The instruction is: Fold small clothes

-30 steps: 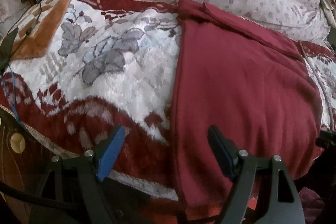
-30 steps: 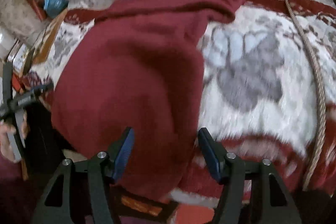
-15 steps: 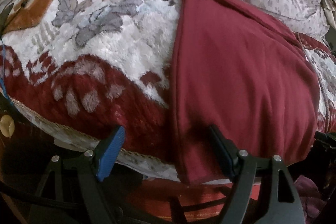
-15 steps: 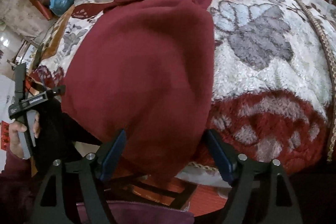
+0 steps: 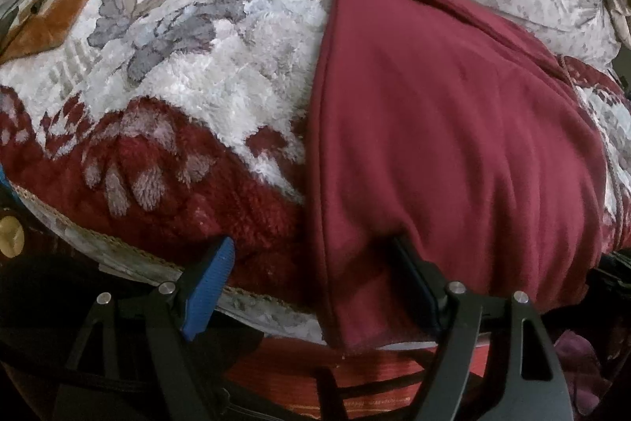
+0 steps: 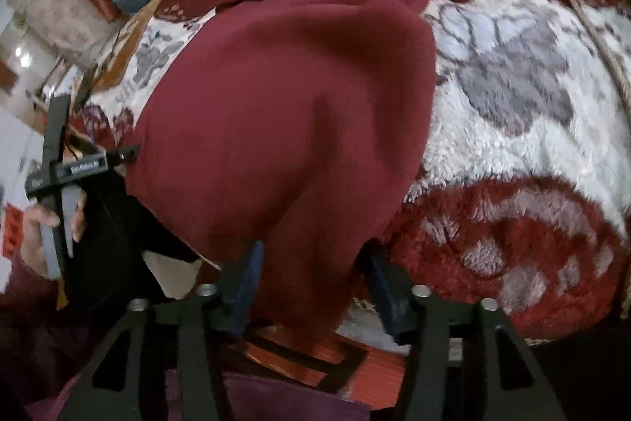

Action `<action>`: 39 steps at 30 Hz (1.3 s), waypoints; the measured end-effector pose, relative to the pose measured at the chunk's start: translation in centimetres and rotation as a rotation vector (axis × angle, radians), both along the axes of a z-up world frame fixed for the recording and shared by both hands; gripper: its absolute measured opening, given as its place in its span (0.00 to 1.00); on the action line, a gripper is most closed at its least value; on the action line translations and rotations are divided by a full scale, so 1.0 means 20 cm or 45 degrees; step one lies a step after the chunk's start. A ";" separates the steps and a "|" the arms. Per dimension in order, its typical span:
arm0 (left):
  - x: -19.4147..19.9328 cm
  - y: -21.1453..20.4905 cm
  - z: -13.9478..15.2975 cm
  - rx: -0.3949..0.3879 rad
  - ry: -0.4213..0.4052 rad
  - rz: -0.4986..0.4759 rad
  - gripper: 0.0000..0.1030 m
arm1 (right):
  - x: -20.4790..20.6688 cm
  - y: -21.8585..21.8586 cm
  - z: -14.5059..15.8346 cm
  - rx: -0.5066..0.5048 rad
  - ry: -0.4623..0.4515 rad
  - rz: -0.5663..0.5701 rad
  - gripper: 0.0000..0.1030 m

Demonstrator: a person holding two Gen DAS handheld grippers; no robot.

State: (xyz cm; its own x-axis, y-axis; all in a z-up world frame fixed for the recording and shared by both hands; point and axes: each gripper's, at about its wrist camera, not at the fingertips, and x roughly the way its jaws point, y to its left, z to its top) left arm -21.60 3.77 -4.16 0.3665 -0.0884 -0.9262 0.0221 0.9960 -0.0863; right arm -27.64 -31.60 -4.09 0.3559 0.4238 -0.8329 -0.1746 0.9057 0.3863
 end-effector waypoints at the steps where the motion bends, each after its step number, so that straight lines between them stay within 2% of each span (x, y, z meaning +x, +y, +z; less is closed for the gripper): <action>1: 0.00 0.00 0.00 0.003 -0.001 0.000 0.78 | 0.00 0.00 0.00 0.025 -0.003 -0.003 0.71; 3: 0.00 0.00 0.00 0.004 0.001 0.004 0.78 | 0.00 0.01 0.00 0.033 -0.010 0.002 0.75; 7: 0.00 0.00 0.00 0.004 0.001 0.005 0.78 | 0.01 0.03 0.00 0.020 -0.010 0.001 0.75; 8: 0.00 0.00 0.00 0.002 0.002 0.007 0.78 | 0.01 0.04 0.01 0.008 -0.011 -0.002 0.72; 10: 0.00 0.00 0.00 0.000 0.005 0.006 0.78 | 0.01 0.03 0.01 -0.027 -0.016 0.010 0.64; 12: 0.00 0.00 0.00 -0.002 0.021 -0.007 0.78 | 0.00 0.02 0.02 -0.044 -0.026 0.020 0.46; 14: 0.00 0.00 0.00 -0.018 0.043 -0.020 0.78 | 0.00 0.01 0.04 -0.010 -0.029 0.032 0.32; 15: 0.00 0.01 0.00 -0.030 0.048 -0.019 0.78 | 0.01 0.00 0.05 0.022 -0.027 0.047 0.29; 20: 0.00 -0.01 -0.01 -0.025 0.031 -0.026 0.78 | 0.04 0.03 -0.01 0.060 0.008 0.071 0.32; 21: 0.00 -0.01 -0.01 -0.021 0.028 -0.034 0.78 | 0.05 0.03 -0.02 0.086 0.018 0.061 0.38; 23: 0.00 -0.02 -0.02 -0.018 0.030 -0.050 0.77 | 0.05 0.03 -0.03 0.137 0.014 0.061 0.44; 25: 0.00 -0.03 -0.02 -0.021 0.038 -0.070 0.68 | 0.05 0.04 -0.03 0.134 -0.002 0.079 0.42; 26: 0.00 -0.03 -0.01 -0.011 0.038 -0.080 0.62 | 0.05 0.03 -0.03 0.132 -0.011 0.075 0.31; 27: -0.01 -0.03 0.00 0.004 0.033 -0.087 0.54 | 0.05 0.02 -0.03 0.126 -0.016 0.062 0.15; 28: -0.01 -0.03 0.00 0.009 0.029 -0.086 0.49 | 0.04 0.01 -0.02 0.129 -0.018 0.054 0.11; 29: -0.01 -0.02 0.01 0.008 0.025 -0.080 0.37 | 0.04 -0.01 -0.02 0.152 -0.020 0.051 0.11; 30: -0.02 -0.01 0.03 -0.007 0.019 -0.084 0.12 | 0.03 -0.02 -0.01 0.178 -0.021 0.051 0.11; 31: -0.03 0.01 0.06 -0.078 0.009 -0.107 0.06 | 0.02 -0.02 0.02 0.194 -0.025 0.059 0.11; 32: -0.04 0.02 0.09 -0.100 -0.003 -0.105 0.06 | 0.00 -0.01 0.04 0.197 -0.032 0.071 0.11; 35: -0.08 0.02 0.18 -0.061 -0.074 -0.144 0.06 | -0.06 0.03 0.12 0.225 -0.049 0.145 0.10; 39: -0.09 0.02 0.18 -0.029 -0.071 -0.155 0.06 | -0.11 0.07 0.16 0.192 -0.076 0.190 0.10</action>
